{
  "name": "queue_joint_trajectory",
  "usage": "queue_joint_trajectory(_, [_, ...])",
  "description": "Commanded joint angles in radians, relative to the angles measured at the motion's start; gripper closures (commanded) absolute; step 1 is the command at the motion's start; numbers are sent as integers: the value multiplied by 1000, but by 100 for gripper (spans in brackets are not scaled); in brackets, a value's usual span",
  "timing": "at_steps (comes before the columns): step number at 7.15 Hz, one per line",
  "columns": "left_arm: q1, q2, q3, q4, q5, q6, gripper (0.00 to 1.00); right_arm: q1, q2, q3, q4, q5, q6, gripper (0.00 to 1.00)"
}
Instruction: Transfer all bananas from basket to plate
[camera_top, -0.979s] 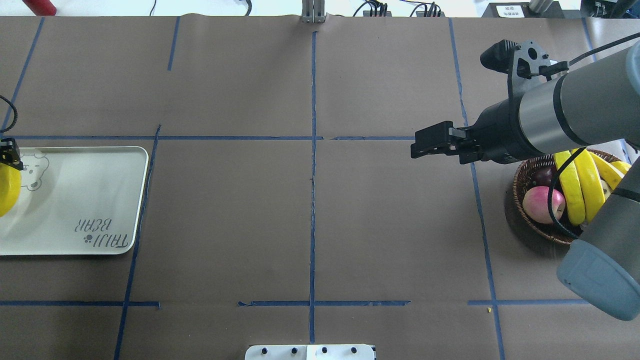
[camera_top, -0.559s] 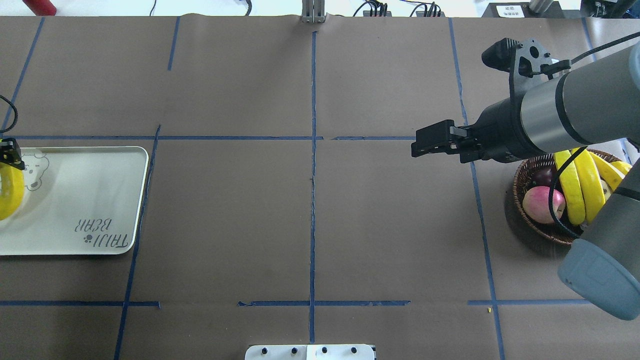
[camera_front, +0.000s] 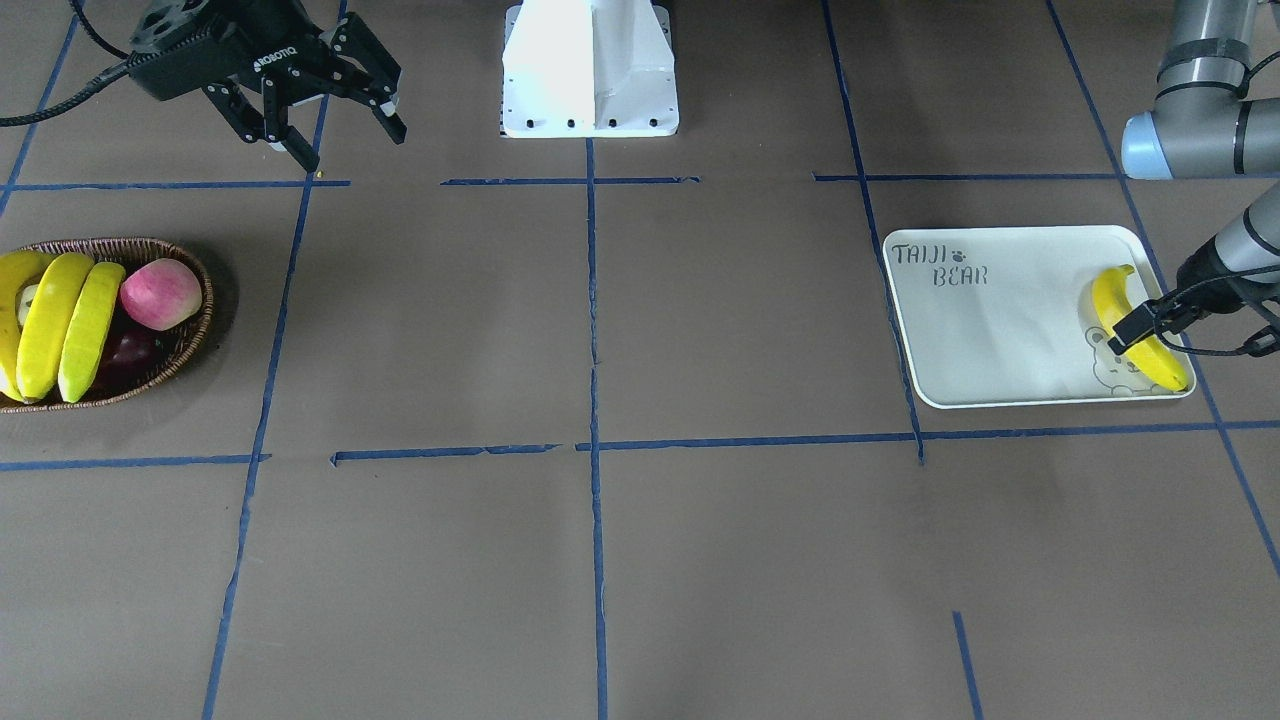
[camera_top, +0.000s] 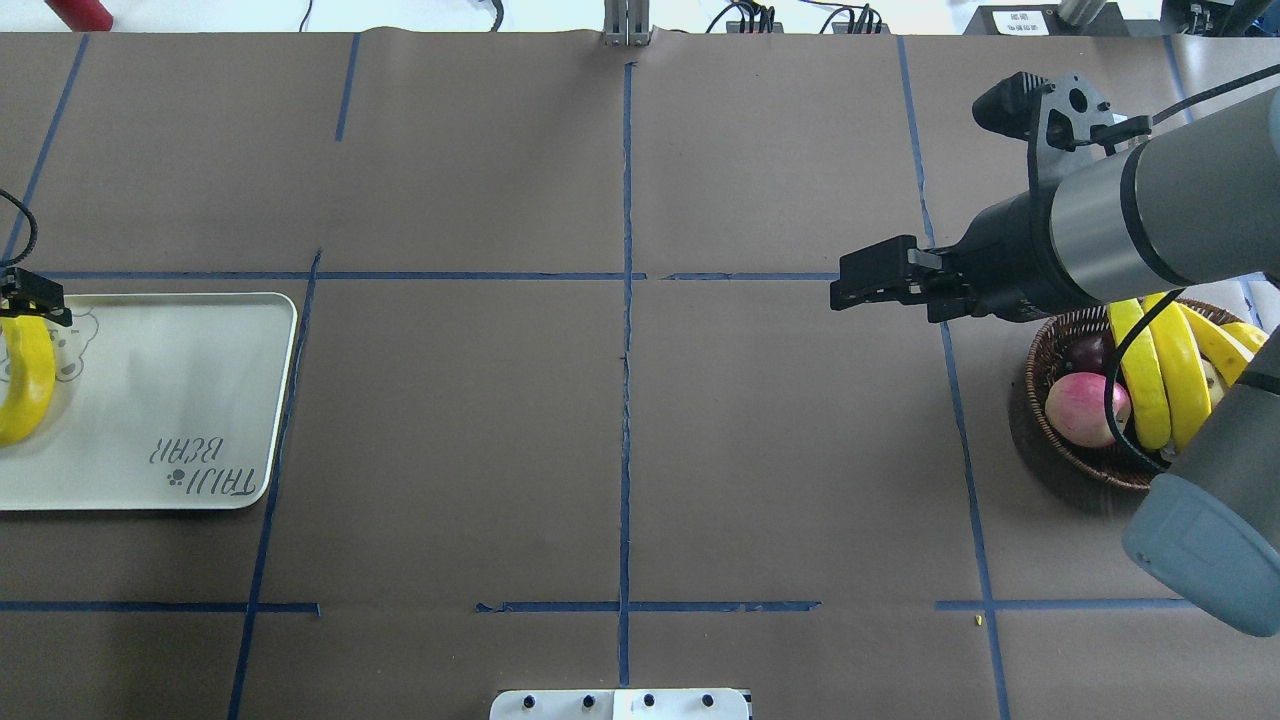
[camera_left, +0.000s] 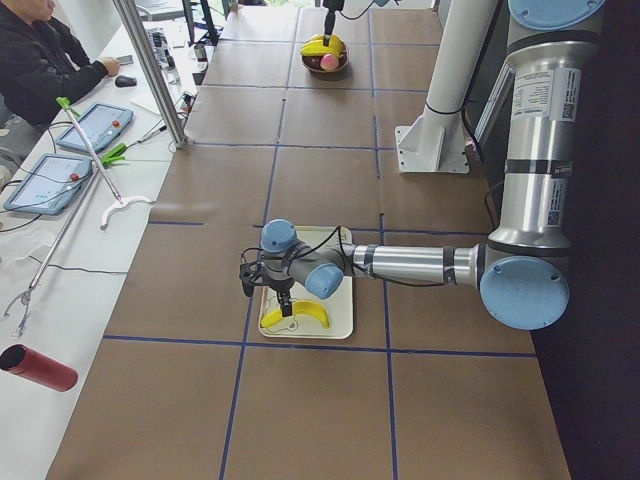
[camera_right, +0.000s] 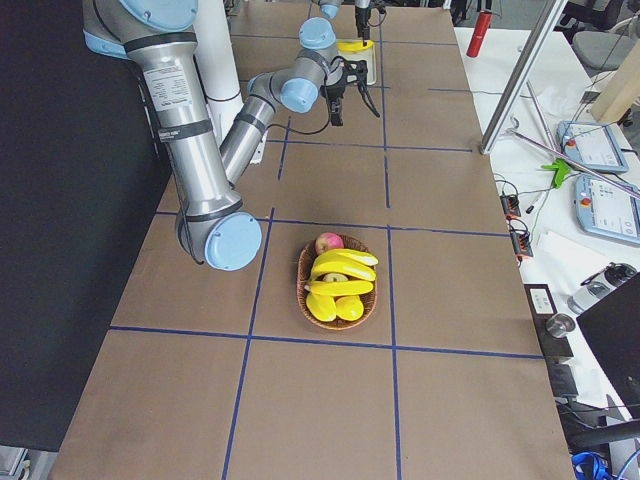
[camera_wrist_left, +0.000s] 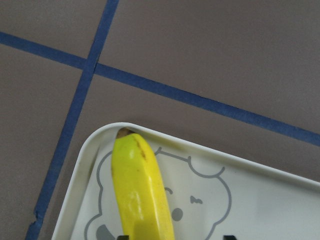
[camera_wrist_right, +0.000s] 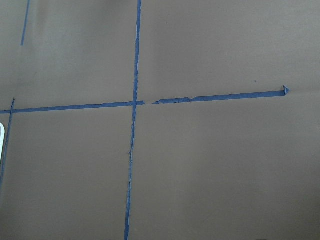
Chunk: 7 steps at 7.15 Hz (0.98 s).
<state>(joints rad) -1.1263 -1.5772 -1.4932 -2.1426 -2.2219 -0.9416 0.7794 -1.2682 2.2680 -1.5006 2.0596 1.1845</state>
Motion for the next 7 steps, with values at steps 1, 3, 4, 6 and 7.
queue_joint_trajectory(1, [0, -21, -74, 4, -109, -66, 1, 24, -83, 5, 2, 1, -93, 0])
queue_joint_trajectory(3, [0, -76, -187, 7, -107, -216, 1, 99, -224, 7, 14, 40, -262, 0])
queue_joint_trajectory(4, [6, -78, -237, 9, -110, -247, 1, 150, -299, 4, 14, 75, -331, 0])
queue_joint_trajectory(6, [72, -121, -281, 9, -105, -369, 1, 211, -437, -14, 13, 76, -544, 0])
queue_joint_trajectory(7, [107, -150, -295, 9, -102, -440, 1, 218, -456, -49, 14, 76, -566, 0])
